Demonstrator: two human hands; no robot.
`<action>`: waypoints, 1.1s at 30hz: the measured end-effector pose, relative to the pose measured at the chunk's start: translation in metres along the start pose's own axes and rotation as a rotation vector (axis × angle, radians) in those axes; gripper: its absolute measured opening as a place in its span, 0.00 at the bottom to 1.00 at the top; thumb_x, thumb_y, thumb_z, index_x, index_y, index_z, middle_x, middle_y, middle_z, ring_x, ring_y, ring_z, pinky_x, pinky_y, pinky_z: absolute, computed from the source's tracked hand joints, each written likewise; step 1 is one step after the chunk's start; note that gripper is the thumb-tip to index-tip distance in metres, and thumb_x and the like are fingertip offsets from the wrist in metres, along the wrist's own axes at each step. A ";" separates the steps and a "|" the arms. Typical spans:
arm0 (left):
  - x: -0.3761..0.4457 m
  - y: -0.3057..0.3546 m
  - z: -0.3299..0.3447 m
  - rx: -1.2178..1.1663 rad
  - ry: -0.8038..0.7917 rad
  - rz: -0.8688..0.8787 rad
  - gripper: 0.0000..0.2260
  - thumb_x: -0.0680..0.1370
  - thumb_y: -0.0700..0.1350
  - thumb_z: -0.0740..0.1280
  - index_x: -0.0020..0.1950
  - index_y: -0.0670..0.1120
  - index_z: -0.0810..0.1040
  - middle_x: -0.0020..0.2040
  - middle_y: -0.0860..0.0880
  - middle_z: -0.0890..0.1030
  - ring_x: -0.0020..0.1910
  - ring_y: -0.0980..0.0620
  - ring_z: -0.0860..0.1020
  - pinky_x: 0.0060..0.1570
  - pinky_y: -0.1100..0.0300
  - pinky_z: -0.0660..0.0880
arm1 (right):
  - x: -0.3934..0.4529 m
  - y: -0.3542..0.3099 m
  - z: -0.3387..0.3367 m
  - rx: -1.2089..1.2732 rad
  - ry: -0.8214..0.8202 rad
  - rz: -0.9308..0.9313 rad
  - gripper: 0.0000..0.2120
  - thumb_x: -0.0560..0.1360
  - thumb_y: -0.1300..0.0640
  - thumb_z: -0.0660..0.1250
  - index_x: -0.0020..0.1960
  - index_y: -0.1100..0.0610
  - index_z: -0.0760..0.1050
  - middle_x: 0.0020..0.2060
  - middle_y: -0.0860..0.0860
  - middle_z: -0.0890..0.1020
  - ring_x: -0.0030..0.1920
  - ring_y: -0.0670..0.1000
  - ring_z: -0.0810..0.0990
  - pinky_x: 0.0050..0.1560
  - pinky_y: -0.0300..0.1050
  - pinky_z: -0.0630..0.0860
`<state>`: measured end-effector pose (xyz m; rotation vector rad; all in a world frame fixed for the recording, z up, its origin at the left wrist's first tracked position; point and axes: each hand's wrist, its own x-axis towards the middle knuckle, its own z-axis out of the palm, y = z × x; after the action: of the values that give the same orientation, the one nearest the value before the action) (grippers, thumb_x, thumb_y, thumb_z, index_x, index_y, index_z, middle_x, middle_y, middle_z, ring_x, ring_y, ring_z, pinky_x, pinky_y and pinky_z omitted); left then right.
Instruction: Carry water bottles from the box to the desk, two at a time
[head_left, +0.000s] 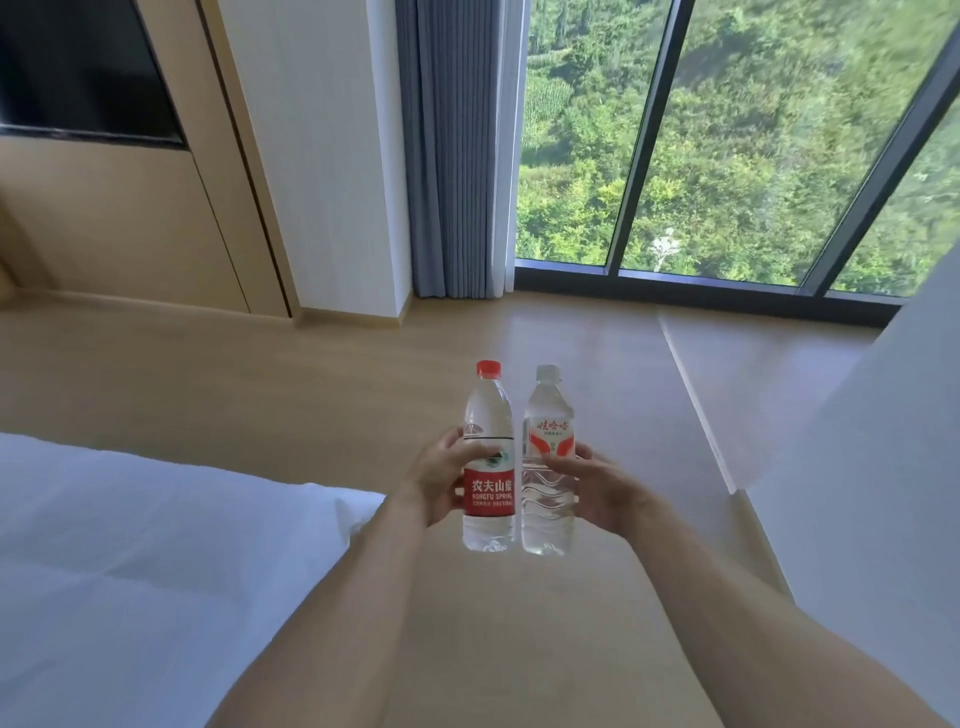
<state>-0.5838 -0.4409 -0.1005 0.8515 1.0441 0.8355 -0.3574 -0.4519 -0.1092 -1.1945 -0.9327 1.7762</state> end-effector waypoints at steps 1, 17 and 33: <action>0.014 0.011 -0.008 0.000 -0.007 0.007 0.25 0.66 0.48 0.76 0.62 0.52 0.79 0.51 0.44 0.85 0.47 0.44 0.81 0.45 0.52 0.79 | 0.017 -0.010 0.002 0.006 -0.004 -0.008 0.32 0.65 0.59 0.78 0.67 0.61 0.75 0.56 0.61 0.81 0.58 0.61 0.79 0.62 0.64 0.73; 0.205 0.096 -0.109 -0.046 0.197 0.069 0.27 0.67 0.47 0.77 0.65 0.46 0.78 0.59 0.38 0.83 0.54 0.38 0.81 0.54 0.43 0.78 | 0.278 -0.087 0.009 -0.056 -0.142 0.045 0.31 0.69 0.60 0.77 0.69 0.62 0.73 0.63 0.66 0.78 0.61 0.64 0.77 0.67 0.71 0.70; 0.380 0.190 -0.172 -0.172 0.527 0.061 0.14 0.74 0.45 0.74 0.58 0.56 0.80 0.44 0.51 0.86 0.47 0.48 0.80 0.41 0.54 0.79 | 0.541 -0.199 0.005 -0.163 -0.458 0.168 0.29 0.68 0.60 0.77 0.67 0.58 0.75 0.59 0.60 0.81 0.61 0.63 0.80 0.65 0.68 0.73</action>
<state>-0.6730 0.0082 -0.1186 0.5267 1.3824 1.2219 -0.4568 0.1153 -0.1323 -1.0020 -1.2900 2.1976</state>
